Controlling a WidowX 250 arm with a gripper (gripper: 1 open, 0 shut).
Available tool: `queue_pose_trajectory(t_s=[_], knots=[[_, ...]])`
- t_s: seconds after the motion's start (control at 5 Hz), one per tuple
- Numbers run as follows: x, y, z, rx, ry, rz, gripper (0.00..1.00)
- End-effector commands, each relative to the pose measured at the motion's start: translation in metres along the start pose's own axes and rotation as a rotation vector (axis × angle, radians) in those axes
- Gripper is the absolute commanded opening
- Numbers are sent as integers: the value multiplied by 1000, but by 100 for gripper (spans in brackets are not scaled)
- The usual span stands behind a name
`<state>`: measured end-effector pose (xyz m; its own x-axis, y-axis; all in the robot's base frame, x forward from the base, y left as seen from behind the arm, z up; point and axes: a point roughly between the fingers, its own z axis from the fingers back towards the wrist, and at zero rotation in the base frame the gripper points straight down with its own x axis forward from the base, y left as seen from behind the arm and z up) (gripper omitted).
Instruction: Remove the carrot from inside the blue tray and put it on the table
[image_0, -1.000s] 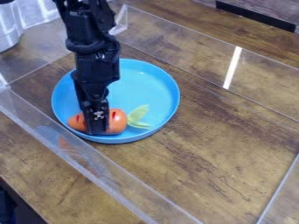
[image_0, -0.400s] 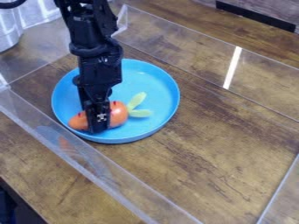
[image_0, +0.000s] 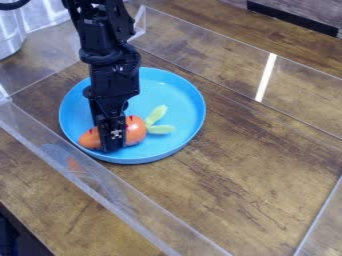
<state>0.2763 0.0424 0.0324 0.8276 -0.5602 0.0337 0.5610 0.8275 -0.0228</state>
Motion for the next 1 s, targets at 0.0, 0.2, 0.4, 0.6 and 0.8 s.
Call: queue_pose_trajectory(t_s=[0.0,0.2,0.4,0.6,0.8], knots=[[6,11,16,45,-42,7,0],[6,11,18,47,-44,6,0],[7,11,21,51,-48,4,0],[7,10,24,54,-51,2,0],[7,10,27,57,-54,0,0]])
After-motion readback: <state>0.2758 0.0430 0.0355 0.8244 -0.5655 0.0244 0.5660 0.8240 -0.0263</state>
